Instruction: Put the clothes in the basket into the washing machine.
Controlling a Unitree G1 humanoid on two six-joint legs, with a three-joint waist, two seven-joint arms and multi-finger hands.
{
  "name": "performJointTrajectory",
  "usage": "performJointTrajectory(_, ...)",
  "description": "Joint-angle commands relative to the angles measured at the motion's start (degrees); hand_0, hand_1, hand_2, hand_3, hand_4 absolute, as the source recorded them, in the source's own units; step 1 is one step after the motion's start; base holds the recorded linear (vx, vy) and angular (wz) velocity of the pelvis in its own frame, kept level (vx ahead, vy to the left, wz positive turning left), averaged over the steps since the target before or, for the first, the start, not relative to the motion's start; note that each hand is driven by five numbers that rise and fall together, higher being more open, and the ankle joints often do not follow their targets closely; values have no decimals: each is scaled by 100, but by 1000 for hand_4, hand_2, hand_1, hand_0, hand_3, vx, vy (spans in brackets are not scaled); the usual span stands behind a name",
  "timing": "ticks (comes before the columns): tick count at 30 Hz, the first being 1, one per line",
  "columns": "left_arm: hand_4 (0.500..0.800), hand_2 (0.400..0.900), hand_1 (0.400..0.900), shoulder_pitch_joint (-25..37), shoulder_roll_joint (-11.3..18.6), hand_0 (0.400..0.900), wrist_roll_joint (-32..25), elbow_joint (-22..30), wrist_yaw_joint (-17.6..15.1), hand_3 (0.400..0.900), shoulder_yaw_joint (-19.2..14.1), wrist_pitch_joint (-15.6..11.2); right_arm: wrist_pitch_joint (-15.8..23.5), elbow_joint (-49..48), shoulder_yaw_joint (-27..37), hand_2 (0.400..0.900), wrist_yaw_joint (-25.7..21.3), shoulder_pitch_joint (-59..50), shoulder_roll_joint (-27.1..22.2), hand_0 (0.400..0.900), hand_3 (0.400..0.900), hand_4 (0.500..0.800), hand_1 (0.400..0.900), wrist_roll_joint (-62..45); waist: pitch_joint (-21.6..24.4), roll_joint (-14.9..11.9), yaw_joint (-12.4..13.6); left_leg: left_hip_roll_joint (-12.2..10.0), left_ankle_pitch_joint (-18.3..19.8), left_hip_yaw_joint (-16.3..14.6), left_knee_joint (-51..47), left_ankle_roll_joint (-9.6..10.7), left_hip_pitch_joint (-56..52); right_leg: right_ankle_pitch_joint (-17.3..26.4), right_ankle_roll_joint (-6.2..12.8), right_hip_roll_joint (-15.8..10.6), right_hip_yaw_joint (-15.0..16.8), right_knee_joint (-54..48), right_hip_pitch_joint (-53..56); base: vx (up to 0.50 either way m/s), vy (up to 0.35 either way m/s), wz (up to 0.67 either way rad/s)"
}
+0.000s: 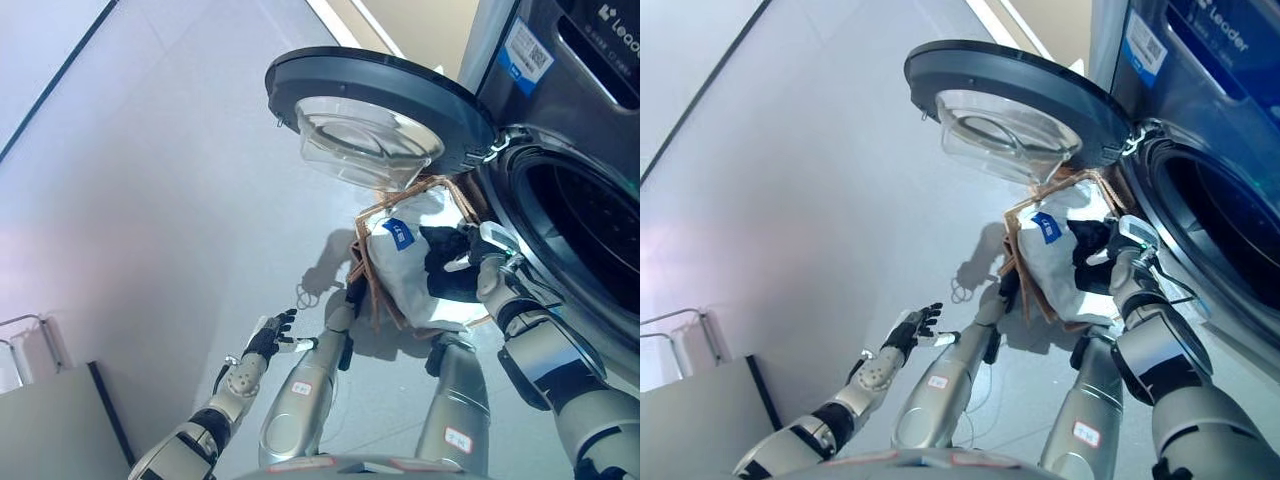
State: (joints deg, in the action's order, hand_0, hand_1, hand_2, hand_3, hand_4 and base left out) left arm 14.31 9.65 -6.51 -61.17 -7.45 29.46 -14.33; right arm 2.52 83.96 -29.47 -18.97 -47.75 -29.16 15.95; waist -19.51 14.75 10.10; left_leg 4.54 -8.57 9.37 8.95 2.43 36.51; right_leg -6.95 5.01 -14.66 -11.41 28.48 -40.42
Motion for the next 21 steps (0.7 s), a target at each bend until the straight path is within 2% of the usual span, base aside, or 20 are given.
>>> performJointTrajectory(1, 800, 900, 900, -233, 60, 900, -176, -38, -143, 900, 91, -68, 31, 13, 106, 900, -331, -303, -457, 900, 900, 800, 900, 164, -68, 270, 54, 360, 698, -260, 764, 10, 374, 28, 125, 146, 80, -83, 161, -28, -1, 19)
performJointTrajectory(5, 800, 900, 900, -220, 68, 900, -360, 251, -178, 900, 151, -139, 3, 46, 133, 900, -442, -359, -654, 900, 900, 800, 900, 204, -123, 409, 79, 421, 709, -237, 999, 28, 719, -93, 132, 52, 85, 275, -156, -18, -5, 17)
performJointTrajectory(12, 800, 900, 900, -198, 89, 900, -505, 596, -188, 900, 316, -227, -56, 166, 66, 900, -501, -538, -797, 900, 900, 800, 900, 289, -194, 491, 112, 503, 784, -297, 1400, 38, 1219, -237, 141, -36, 208, 834, -704, -24, 12, 8)
performJointTrajectory(18, 800, 900, 900, -211, 145, 900, -724, 910, -227, 900, 269, -302, -113, 293, 198, 900, -543, -366, -938, 900, 900, 800, 900, 258, -150, 551, 166, 631, 933, -311, 2001, 13, 1841, -428, 112, -181, 321, 1474, -1288, -35, 6, 19)
performJointTrajectory(20, 800, 900, 900, -244, 165, 900, -697, 962, -215, 900, 321, -327, -168, 437, 238, 816, -511, -345, -1048, 816, 816, 749, 816, 290, -96, 570, 218, 666, 989, -317, 2139, -8, 1951, -512, 96, -221, 362, 1620, -1378, -4, 38, 13)
performJointTrajectory(21, 800, 900, 900, -272, 170, 900, -695, 979, -218, 900, 330, -329, -191, 454, 246, 431, -527, -363, -1082, 431, 431, 519, 431, 302, -80, 576, 249, 683, 1021, -322, 2225, -20, 2013, -532, 95, -240, 382, 1708, -1447, 8, 38, 7)
